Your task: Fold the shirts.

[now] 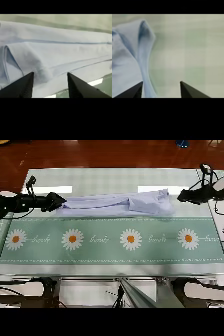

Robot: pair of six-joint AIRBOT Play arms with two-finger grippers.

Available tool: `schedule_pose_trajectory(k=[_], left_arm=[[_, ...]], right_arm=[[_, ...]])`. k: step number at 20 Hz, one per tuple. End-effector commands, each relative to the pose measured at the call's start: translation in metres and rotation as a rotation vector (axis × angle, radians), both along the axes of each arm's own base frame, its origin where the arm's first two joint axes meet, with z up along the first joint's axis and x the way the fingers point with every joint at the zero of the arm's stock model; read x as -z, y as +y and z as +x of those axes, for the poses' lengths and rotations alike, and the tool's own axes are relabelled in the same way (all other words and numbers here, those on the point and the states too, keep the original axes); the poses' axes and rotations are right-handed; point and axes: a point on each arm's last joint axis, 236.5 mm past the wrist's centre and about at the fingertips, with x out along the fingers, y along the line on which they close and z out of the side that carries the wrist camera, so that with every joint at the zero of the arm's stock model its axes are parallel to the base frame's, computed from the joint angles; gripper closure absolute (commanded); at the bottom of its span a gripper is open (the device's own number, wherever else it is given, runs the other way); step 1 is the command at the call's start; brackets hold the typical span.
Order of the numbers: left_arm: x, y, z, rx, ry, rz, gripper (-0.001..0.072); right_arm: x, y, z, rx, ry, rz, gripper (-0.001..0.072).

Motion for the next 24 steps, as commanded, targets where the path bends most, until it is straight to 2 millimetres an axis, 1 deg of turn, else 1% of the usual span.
schedule_pose_trajectory(k=[1, 2, 3, 5, 7, 8, 9, 11, 12, 13, 14, 15, 16, 17, 18, 19, 20, 22, 23, 24], left_arm=[[-0.005, -0.010, -0.010, 0.054, 0.021, -0.037, 0.0206], [-0.007, -0.014, -0.015, 0.087, 0.018, -0.043, 0.0206], [-0.009, -0.018, -0.019, 0.123, 0.013, -0.050, 0.0206], [-0.012, -0.022, -0.025, 0.155, 0.017, -0.065, 0.0206], [-0.013, -0.024, -0.027, 0.164, 0.021, -0.071, 0.0206], [-0.014, -0.025, -0.027, 0.165, 0.022, -0.075, 0.0207], [-0.015, -0.026, -0.027, 0.164, 0.021, -0.082, 0.0207], [-0.017, -0.028, -0.027, 0.163, 0.019, -0.094, 0.0207], [-0.018, -0.028, -0.027, 0.163, 0.019, -0.098, 0.0208], [-0.018, -0.028, -0.027, 0.164, 0.019, -0.098, 0.0208], [-0.018, -0.028, -0.027, 0.164, 0.019, -0.098, 0.0208], [-0.018, -0.028, -0.027, 0.164, 0.019, -0.098, 0.0207], [-0.018, -0.028, -0.027, 0.164, 0.020, -0.098, 0.0208], [-0.018, -0.028, -0.027, 0.164, 0.020, -0.098, 0.0209], [-0.019, -0.029, -0.026, 0.162, 0.018, -0.105, 0.0211], [-0.021, -0.030, -0.025, 0.156, 0.014, -0.116, 0.0214], [-0.025, -0.032, -0.022, 0.145, 0.006, -0.136, 0.0265], [-0.036, -0.037, -0.014, 0.115, -0.015, -0.188, 0.0324], [-0.043, -0.041, -0.010, 0.099, -0.029, -0.222, 0.0411], [-0.050, -0.047, -0.005, 0.089, -0.042, -0.254, 0.0420]], right_arm=[[0.010, 0.002, -0.018, 0.091, 0.071, 0.290, 0.0124], [0.010, 0.010, -0.009, 0.134, 0.045, 0.411, 0.0124], [0.010, 0.016, -0.001, 0.159, 0.026, 0.492, 0.0123], [0.015, 0.031, 0.010, 0.174, 0.018, 0.591, 0.0118], [0.028, 0.050, 0.016, 0.158, 0.037, 0.632, 0.0117], [0.037, 0.060, 0.017, 0.146, 0.056, 0.634, 0.0117], [0.047, 0.073, 0.018, 0.131, 0.078, 0.637, 0.0117], [0.059, 0.102, 0.021, 0.110, 0.105, 0.672, 0.0117], [0.060, 0.118, 0.025, 0.087, 0.101, 0.696, 0.0117], [0.057, 0.134, 0.029, 0.052, 0.081, 0.716, 0.0118], [0.053, 0.145, 0.032, 0.023, 0.060, 0.723, 0.0123], [0.049, 0.155, 0.034, 0.011, 0.053, 0.738, 0.0155], [0.048, 0.161, 0.034, 0.004, 0.054, 0.747, 0.0254], [0.047, 0.164, 0.033, -0.002, 0.058, 0.752, 0.0418], [0.046, 0.167, 0.030, -0.011, 0.068, 0.761, 0.0564], [0.042, 0.169, 0.027, -0.028, 0.077, 0.771, 0.0658], [0.036, 0.171, 0.023, -0.046, 0.080, 0.776, 0.0682], [0.017, 0.172, 0.018, -0.096, 0.058, 0.742, 0.0683], [0.004, 0.171, 0.015, -0.127, 0.041, 0.718, 0.0683], [-0.010, 0.171, 0.010, -0.156, 0.029, 0.695, 0.0683]])
